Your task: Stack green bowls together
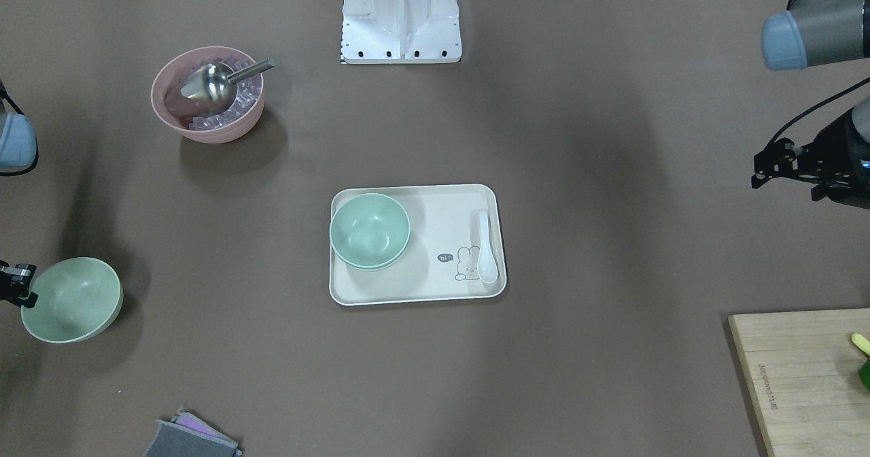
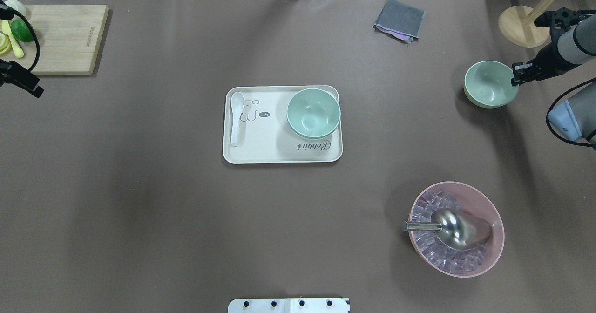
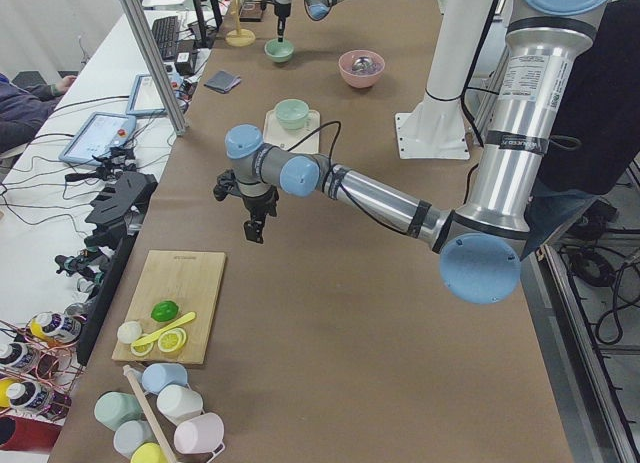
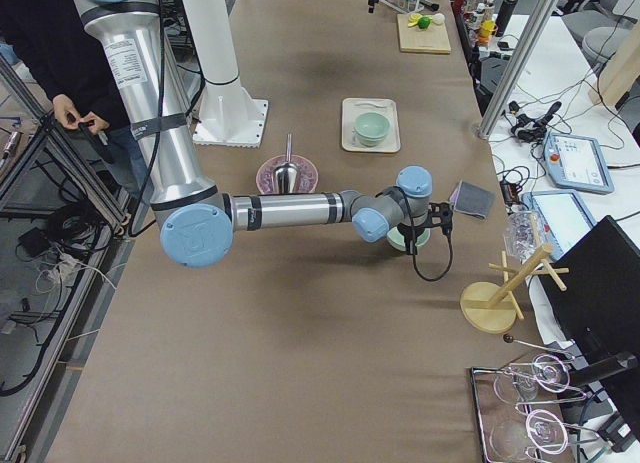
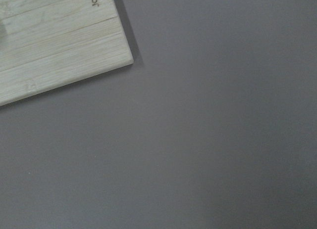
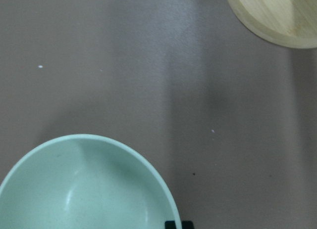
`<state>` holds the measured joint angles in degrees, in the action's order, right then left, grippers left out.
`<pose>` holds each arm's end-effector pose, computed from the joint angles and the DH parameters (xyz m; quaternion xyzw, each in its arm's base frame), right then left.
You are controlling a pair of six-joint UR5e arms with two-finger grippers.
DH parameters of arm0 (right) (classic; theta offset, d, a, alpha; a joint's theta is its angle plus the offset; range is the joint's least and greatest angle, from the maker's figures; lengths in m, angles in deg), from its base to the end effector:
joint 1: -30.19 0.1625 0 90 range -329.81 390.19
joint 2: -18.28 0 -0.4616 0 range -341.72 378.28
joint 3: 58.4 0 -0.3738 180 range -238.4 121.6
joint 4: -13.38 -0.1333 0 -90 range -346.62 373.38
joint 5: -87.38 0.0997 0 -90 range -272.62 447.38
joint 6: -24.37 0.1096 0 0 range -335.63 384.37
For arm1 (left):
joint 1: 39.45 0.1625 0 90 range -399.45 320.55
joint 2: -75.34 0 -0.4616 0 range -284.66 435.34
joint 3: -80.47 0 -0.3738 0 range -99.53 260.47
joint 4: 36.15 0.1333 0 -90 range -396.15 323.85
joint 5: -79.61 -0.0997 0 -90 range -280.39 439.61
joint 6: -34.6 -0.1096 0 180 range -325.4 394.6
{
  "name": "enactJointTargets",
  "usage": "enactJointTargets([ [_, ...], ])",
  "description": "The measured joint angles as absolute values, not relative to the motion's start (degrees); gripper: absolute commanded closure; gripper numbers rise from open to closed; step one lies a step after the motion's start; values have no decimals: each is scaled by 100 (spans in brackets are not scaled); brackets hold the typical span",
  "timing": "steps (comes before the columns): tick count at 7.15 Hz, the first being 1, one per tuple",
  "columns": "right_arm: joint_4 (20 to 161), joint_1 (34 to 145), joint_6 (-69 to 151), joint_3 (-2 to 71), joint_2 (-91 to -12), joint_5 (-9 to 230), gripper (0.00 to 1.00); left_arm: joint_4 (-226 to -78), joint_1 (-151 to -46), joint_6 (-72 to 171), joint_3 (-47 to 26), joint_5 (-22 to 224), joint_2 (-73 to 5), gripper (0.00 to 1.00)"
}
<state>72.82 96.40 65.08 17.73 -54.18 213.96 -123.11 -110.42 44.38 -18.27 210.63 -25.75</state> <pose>-0.1976 -0.6168 0.5954 0.0763 -0.4028 0.0421 0.9111 0.1245 -0.5492 0.5390 0.0462 0.3697 0.1257 0.9194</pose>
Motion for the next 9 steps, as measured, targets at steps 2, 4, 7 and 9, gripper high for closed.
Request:
enactJointTargets([
  [2, 8125, 9517, 7058, 2450, -5174, 21513, 100, -12293, -11591, 3164, -1127, 21036, -2599, 2],
  [4, 9314, 9156, 7790, 3416, -4896, 21477, 100, -12288, -12289, 1786, -267, 21044, -2653, 2],
  [7, 9700, 8055, 10153, 3690, -3905, 20722, 100, -12289, -12690, 1433, -70, 21032, -2606, 2],
  [9, 9711, 7327, 11587, 3713, -3490, 19781, 100, -12284, -12700, 1428, -61, 21030, -2588, 2],
])
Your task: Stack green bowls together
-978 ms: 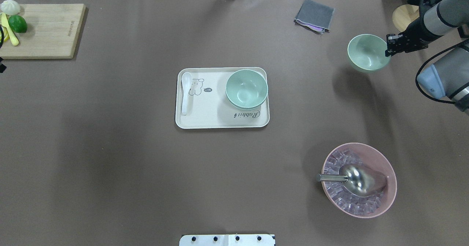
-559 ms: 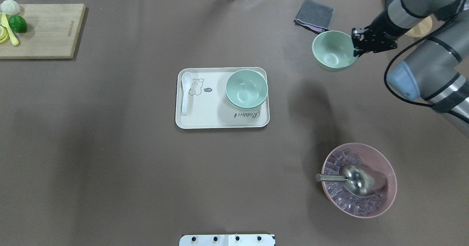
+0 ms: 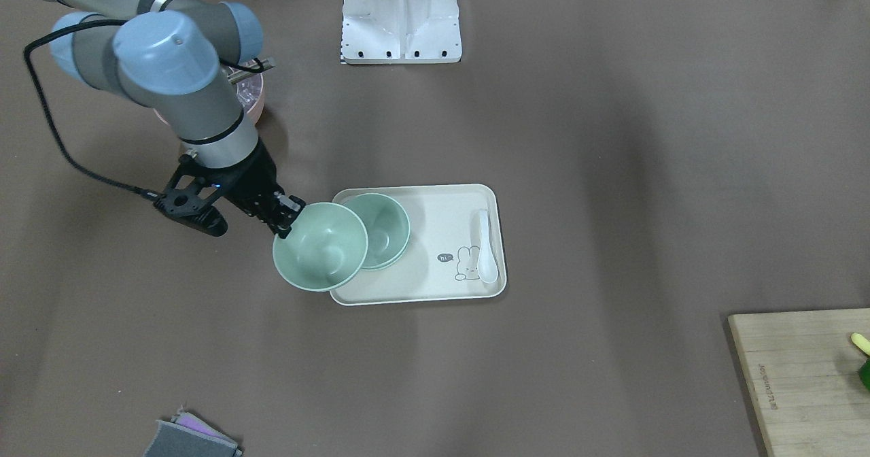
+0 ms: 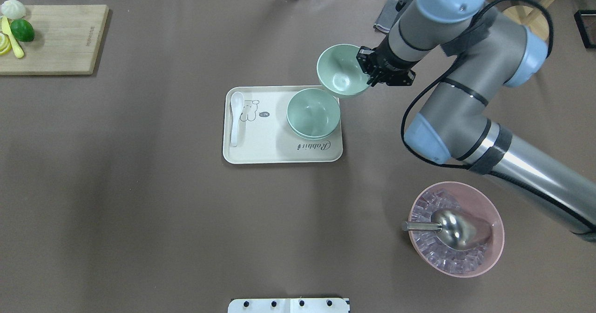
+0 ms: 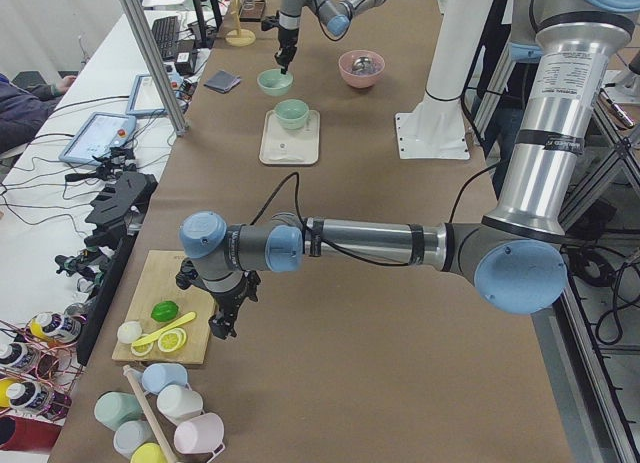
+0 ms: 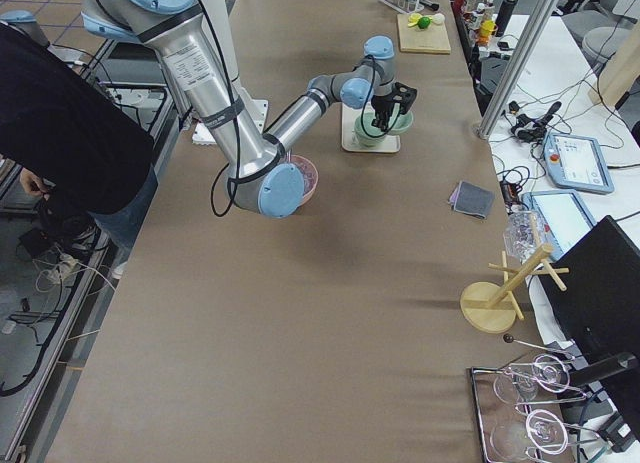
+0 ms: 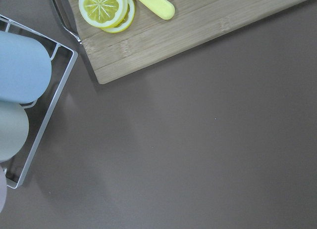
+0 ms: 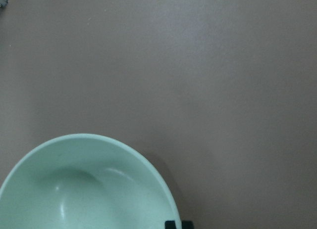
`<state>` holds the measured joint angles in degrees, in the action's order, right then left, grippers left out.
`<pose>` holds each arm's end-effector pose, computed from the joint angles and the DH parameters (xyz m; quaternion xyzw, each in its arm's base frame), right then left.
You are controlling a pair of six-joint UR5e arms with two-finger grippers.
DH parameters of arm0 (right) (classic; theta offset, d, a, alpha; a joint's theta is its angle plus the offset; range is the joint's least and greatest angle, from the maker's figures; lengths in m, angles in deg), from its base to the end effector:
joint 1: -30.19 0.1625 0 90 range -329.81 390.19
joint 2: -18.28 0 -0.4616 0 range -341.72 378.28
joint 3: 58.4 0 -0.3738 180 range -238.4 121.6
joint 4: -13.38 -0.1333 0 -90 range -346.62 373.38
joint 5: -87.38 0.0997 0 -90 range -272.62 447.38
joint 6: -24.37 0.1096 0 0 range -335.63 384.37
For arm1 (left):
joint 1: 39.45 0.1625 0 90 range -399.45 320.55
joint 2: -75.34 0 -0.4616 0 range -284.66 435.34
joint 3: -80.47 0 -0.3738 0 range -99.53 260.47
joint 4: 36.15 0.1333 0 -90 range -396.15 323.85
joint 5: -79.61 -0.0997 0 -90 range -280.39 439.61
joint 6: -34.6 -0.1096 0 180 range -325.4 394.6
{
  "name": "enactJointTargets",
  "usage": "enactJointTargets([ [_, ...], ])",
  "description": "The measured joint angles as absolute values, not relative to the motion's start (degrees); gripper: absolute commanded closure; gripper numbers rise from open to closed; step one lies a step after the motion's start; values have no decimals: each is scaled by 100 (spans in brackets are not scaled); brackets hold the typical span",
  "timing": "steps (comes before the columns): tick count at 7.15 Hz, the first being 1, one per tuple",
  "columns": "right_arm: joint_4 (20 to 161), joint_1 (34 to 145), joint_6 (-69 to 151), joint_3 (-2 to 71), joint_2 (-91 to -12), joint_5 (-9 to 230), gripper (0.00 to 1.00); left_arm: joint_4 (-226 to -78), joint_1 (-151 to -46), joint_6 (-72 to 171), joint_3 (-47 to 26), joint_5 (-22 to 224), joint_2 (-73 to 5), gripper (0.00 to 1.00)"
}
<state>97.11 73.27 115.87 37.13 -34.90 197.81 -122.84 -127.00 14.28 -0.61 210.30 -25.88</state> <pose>-0.4433 -0.5447 0.2733 -0.0073 -0.4361 0.2726 0.8576 -0.0378 -0.5637 0.6851 0.0458 0.3447 0.1821 0.9197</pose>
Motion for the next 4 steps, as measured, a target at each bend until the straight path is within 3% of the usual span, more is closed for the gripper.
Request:
enactJointTargets([
  [4, 9753, 6536, 12389, 3686, -3270, 18942, 100, -12291, -12700, 1437, -57, 21030, -2499, 2],
])
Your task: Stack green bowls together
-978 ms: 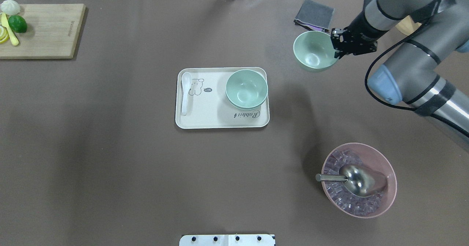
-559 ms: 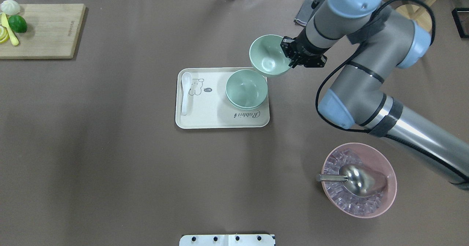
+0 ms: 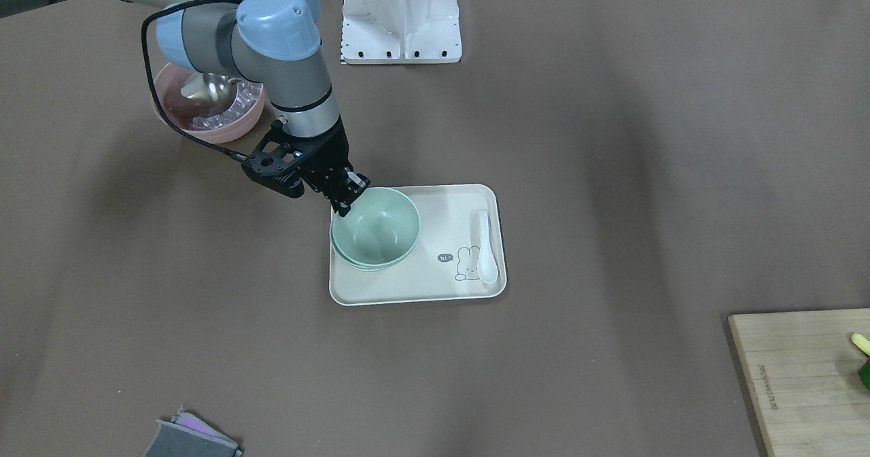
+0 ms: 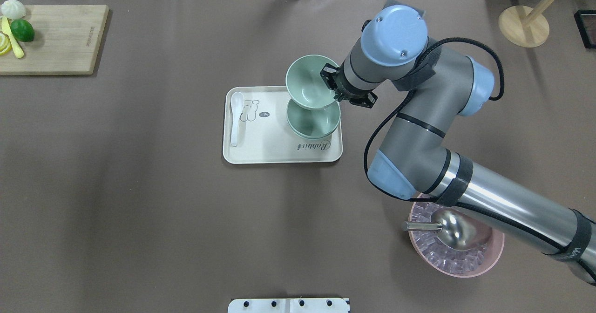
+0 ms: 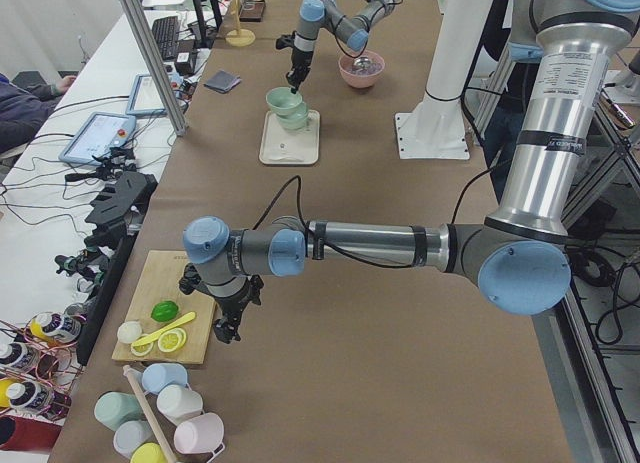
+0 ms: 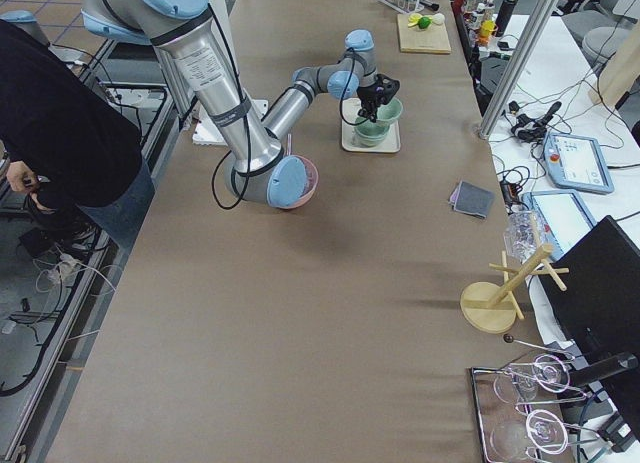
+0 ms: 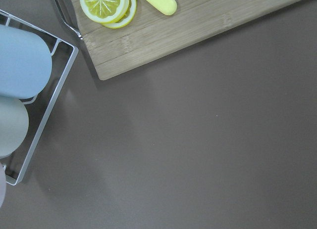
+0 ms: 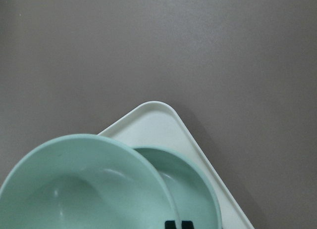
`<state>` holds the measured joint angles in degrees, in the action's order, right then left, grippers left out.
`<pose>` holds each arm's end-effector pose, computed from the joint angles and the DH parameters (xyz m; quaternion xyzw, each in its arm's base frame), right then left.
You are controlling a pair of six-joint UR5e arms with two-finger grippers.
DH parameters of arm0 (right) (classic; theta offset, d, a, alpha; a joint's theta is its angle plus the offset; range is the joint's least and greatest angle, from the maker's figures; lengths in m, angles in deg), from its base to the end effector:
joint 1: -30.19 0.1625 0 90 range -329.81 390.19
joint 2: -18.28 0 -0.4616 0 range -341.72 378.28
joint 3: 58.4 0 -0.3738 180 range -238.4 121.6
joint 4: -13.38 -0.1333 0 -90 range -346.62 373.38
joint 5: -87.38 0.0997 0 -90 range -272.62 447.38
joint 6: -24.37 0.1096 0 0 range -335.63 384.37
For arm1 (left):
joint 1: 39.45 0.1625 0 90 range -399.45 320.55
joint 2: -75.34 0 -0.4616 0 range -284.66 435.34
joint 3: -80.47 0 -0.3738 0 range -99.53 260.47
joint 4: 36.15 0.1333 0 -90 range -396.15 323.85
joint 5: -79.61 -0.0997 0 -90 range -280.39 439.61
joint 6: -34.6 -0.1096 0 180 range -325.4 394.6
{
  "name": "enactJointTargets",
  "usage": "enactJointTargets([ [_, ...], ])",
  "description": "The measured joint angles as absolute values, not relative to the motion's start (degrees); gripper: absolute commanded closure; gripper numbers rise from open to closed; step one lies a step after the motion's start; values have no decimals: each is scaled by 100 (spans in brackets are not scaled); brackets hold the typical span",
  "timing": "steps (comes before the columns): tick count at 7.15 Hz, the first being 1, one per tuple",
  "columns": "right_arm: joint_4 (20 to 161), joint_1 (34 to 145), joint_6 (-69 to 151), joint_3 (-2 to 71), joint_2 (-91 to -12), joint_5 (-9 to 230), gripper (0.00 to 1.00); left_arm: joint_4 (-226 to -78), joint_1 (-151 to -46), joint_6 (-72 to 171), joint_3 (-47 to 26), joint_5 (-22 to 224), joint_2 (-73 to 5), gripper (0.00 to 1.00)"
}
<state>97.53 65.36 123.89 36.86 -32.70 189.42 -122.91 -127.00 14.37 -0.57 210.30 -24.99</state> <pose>-0.5122 -0.4960 0.2523 0.0009 -0.4319 0.3014 0.8501 -0.0381 -0.5555 0.6940 0.0386 0.3458 0.1788 0.9203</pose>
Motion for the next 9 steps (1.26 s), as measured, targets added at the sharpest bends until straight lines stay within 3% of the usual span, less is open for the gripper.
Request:
enactJointTargets([
  [9, 10075, 6411, 12323, 3697, -3429, 18846, 100, -12303, -12692, 1430, -108, 21039, -2467, 2],
])
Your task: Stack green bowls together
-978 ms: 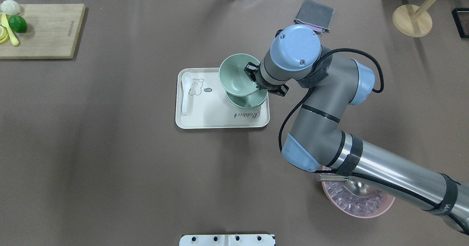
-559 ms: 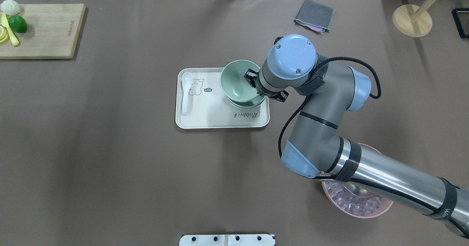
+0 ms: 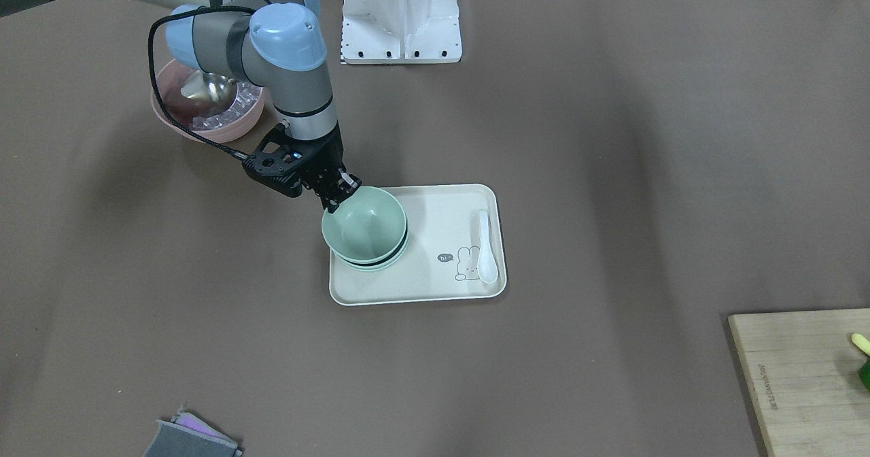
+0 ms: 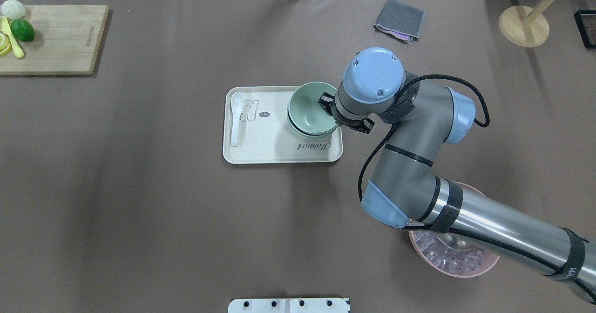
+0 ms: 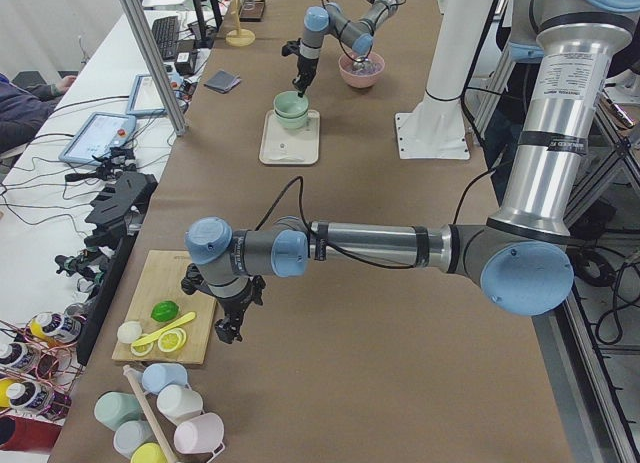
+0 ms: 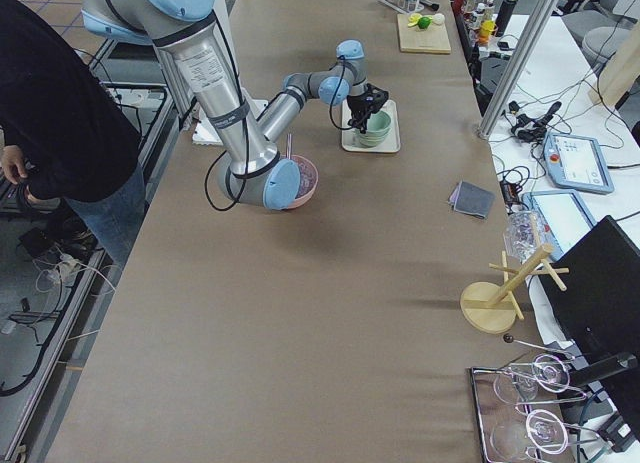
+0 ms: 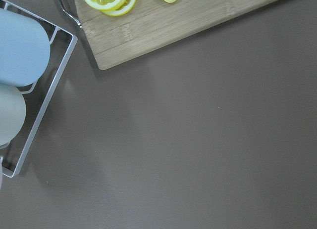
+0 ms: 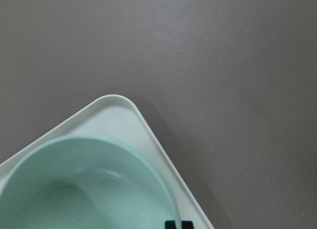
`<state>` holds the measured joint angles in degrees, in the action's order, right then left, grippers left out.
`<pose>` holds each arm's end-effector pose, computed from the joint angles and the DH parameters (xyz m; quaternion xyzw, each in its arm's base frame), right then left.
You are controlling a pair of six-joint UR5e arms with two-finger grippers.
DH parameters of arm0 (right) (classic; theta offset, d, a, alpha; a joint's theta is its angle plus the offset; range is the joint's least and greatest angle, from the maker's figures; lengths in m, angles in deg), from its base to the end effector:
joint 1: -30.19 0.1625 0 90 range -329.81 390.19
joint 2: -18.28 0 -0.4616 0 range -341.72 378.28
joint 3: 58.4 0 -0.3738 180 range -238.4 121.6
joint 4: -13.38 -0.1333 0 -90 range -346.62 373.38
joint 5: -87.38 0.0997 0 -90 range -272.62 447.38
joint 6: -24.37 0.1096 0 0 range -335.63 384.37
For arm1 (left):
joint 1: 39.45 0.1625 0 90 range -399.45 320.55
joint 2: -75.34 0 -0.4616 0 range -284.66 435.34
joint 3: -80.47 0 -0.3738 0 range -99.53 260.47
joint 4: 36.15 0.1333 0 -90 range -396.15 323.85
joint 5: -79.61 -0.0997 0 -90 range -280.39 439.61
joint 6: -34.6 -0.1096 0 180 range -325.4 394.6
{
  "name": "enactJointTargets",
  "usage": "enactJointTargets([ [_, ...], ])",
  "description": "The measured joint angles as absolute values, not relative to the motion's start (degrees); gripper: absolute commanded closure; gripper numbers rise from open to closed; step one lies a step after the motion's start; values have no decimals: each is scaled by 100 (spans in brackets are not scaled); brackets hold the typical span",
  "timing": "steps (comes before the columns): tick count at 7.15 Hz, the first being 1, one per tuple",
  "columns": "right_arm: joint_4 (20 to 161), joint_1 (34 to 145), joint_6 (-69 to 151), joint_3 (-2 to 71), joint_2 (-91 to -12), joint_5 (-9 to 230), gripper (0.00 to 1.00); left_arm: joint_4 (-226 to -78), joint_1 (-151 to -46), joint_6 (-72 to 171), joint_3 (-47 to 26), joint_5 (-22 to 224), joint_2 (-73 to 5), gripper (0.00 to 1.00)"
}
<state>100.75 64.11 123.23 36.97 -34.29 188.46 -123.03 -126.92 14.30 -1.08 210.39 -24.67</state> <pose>-0.5194 -0.4846 0.2795 -0.0035 -0.3945 0.3001 0.8685 -0.0373 -0.5535 0.6926 0.0412 0.3462 0.1808 0.9197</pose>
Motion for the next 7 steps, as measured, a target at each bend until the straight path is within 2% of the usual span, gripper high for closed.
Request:
enactJointTargets([
  [7, 10015, 6411, 12316, 3659, -3403, 18846, 100, -12307, -12691, 1430, -110, 21037, -2467, 2],
])
